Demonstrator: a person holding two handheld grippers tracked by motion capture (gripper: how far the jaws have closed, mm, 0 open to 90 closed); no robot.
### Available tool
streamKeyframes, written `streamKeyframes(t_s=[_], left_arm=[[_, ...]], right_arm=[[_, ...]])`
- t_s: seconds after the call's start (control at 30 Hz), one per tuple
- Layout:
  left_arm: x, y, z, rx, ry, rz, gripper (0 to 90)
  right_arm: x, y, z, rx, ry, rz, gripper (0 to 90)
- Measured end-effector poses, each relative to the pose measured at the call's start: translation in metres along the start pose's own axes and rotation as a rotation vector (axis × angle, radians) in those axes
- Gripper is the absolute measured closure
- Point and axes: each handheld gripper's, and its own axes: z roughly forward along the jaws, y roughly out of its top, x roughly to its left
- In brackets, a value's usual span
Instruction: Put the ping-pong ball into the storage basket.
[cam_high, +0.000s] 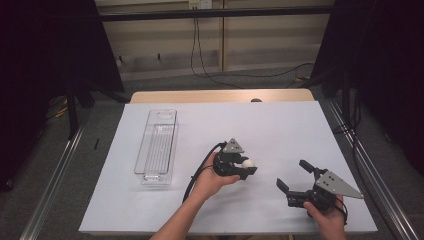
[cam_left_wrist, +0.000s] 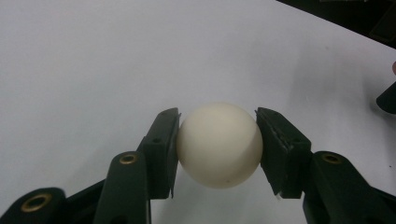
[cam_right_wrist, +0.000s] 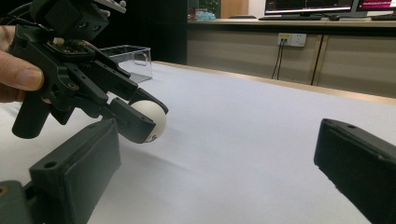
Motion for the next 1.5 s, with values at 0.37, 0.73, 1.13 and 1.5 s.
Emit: streamKeyframes(t_s=[0.37,0.73,1.13,1.5], left_arm=[[0.005,-0.003,-0.008,-0.013,0.011,-0.02,51.1],[0.009,-0.005,-0.018,-0.025,0.026,-0.035,51.1],[0.016,-0.009,-0.028,-0.041,0.041,-0.046,51.1],[0.022,-0.012,-0.037,-0.057,0.042,-0.066,51.1]], right_arm=[[0.0,0.0,0.0,0.001,0.001,-0.001,0.1],[0.0,0.0,0.001,0.009,0.008,-0.001,0.2],[0.001,0.0,0.002,0.007,0.006,-0.002,0.2],[0.001,0.0,0.002,0.006,0.006,-0.003,0.2]])
